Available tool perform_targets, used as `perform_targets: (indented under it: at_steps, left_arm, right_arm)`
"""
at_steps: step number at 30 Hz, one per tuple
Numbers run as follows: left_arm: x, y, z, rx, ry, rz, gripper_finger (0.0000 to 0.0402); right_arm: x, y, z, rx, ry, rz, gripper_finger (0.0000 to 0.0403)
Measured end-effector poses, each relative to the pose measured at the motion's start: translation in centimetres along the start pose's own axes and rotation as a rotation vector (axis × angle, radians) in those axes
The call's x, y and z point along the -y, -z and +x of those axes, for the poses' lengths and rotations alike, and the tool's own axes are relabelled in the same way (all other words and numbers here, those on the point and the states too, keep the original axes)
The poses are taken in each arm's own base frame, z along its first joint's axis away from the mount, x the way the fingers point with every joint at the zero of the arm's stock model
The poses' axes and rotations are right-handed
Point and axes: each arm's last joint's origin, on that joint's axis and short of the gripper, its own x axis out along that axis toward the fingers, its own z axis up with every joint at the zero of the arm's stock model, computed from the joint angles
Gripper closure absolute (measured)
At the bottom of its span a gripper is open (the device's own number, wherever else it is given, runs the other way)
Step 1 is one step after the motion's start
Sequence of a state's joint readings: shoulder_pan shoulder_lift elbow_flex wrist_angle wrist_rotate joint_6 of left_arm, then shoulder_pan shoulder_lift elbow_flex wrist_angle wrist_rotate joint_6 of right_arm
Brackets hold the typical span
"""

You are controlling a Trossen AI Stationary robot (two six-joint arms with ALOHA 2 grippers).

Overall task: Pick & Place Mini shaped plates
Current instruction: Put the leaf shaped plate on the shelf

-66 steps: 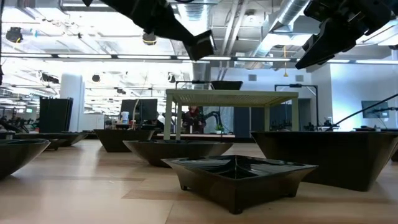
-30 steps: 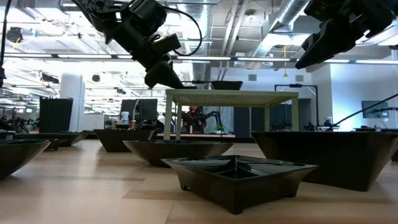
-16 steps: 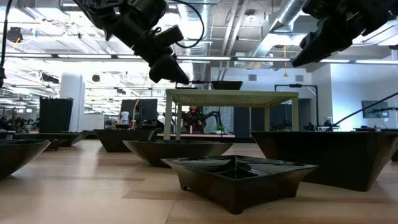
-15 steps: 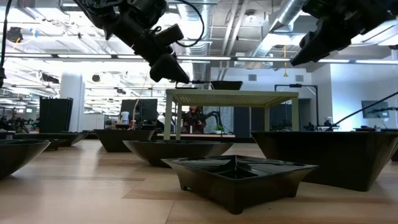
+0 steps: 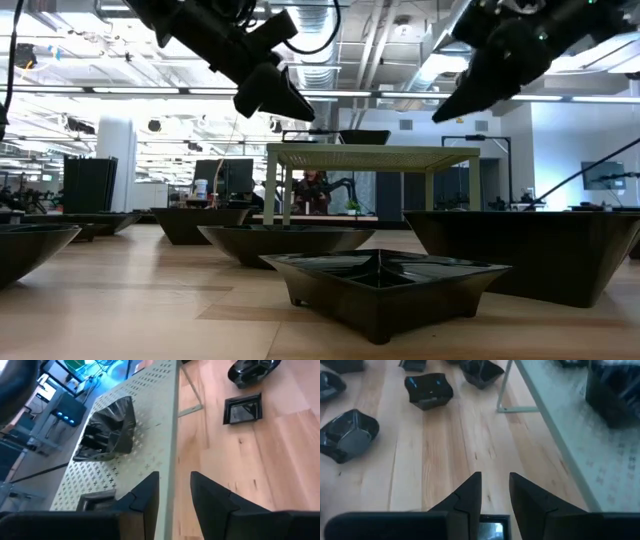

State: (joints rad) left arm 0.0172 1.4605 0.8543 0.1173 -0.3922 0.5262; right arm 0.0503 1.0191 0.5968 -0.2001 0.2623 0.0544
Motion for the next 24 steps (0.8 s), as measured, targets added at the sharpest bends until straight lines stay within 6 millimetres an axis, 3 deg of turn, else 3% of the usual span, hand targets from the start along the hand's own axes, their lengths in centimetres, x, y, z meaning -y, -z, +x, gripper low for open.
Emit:
perform_targets:
  at_steps: [12, 24]
  left_arm:
    - [0.3, -0.2, -0.2, -0.019, -0.037, -0.003, 0.0284]
    - [0.2, -0.1, -0.2, -0.021, -0.037, -0.007, 0.0284]
  right_arm:
    - [0.2, 1.3, 1.7, -0.134, 0.031, 0.049, 0.0229]
    - [0.4, 4.3, 0.8, -0.455, 0.11, 0.354, 0.0206]
